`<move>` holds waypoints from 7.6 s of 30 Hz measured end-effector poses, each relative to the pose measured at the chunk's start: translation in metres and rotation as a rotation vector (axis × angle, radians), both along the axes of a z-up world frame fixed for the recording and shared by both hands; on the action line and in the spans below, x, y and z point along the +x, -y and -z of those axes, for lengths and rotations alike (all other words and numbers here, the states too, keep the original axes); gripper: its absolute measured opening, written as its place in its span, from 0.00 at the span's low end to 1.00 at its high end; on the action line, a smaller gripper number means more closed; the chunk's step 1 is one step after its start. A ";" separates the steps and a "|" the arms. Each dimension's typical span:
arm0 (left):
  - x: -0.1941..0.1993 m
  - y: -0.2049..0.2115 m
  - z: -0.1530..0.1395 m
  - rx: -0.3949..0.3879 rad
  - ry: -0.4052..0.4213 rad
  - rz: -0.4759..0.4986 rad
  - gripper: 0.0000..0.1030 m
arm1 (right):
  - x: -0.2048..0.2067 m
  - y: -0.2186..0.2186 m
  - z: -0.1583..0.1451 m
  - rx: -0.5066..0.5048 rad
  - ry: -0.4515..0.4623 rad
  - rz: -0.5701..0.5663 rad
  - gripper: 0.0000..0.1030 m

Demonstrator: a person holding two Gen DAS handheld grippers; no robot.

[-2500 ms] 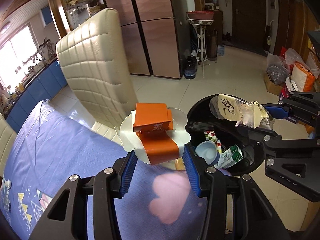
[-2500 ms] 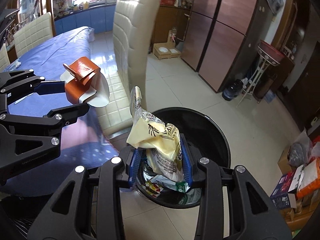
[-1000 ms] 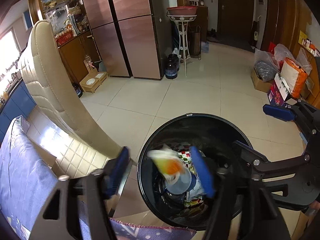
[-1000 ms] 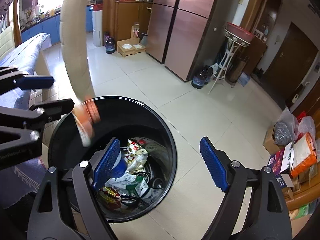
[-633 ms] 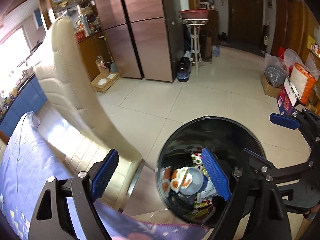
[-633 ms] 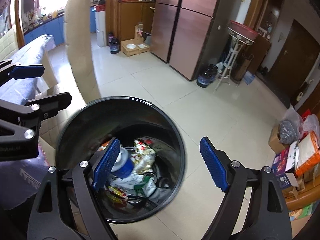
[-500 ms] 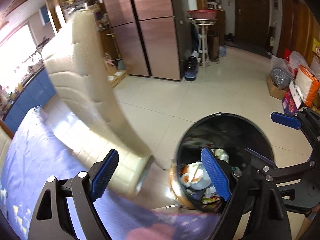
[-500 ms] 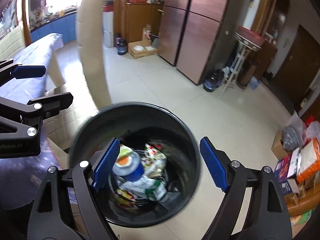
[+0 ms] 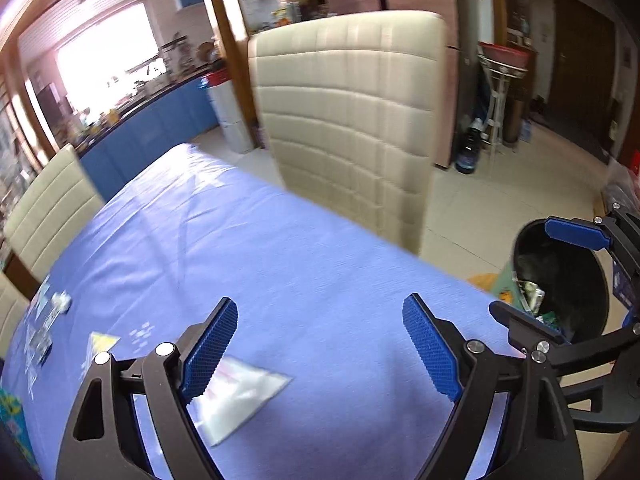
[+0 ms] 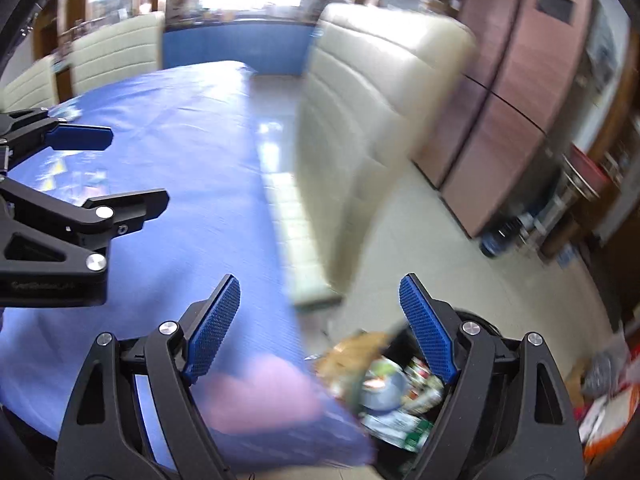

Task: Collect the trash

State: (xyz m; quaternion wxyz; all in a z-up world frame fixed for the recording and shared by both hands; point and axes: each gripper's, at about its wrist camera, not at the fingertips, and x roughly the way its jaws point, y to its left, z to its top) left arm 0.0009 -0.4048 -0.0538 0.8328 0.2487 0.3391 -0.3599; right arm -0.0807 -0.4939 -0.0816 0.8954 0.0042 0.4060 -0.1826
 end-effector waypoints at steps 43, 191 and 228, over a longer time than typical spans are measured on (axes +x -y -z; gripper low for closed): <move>0.352 -0.357 0.058 -0.098 -0.151 -0.716 0.83 | 0.431 -0.295 0.034 0.038 -0.088 -0.444 0.82; -0.142 0.215 0.054 0.014 -0.057 0.338 0.77 | -0.166 0.191 0.089 0.016 -0.062 0.433 0.86; -0.134 0.194 0.053 -0.015 -0.134 0.315 0.81 | -0.168 0.186 0.087 0.090 -0.020 0.411 0.97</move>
